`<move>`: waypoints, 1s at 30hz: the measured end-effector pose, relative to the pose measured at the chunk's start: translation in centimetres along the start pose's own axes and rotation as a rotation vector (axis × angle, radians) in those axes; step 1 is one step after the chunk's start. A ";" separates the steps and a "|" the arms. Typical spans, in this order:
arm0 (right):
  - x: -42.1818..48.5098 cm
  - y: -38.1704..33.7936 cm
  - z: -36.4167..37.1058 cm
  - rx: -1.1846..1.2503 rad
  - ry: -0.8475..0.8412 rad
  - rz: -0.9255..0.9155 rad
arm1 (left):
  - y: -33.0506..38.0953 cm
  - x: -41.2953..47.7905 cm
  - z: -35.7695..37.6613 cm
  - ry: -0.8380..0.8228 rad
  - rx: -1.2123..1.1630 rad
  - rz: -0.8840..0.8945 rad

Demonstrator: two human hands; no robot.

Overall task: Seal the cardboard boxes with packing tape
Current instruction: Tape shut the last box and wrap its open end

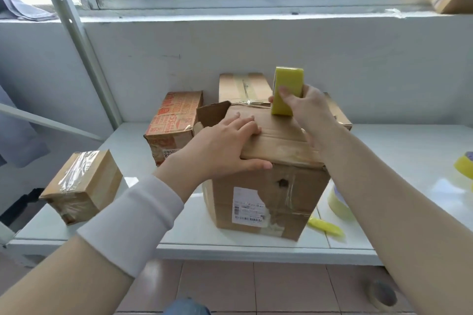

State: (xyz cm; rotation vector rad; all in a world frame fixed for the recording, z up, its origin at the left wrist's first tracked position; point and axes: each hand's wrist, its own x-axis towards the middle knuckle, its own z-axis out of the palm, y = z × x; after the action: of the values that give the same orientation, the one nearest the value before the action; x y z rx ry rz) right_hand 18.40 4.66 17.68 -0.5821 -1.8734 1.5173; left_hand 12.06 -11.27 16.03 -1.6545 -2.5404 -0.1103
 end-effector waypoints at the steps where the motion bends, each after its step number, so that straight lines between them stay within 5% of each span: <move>1: 0.1 -0.1 0.0 -0.009 0.023 -0.016 | 0.1 0.2 -0.1 -0.006 0.001 -0.004; 13: -6.2 1.3 -0.8 -0.109 -0.006 -0.128 | -0.1 0.8 -0.1 -0.026 -0.003 0.005; 30: -12.3 -2.0 -2.3 -0.130 0.060 -0.041 | 0.1 0.8 -0.1 -0.040 -0.027 -0.035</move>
State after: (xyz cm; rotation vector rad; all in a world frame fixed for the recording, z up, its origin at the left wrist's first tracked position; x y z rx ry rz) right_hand 28.67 -2.76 17.35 -0.6376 -1.9363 1.3449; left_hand 11.83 -10.47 16.23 -1.6382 -2.6093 -0.1157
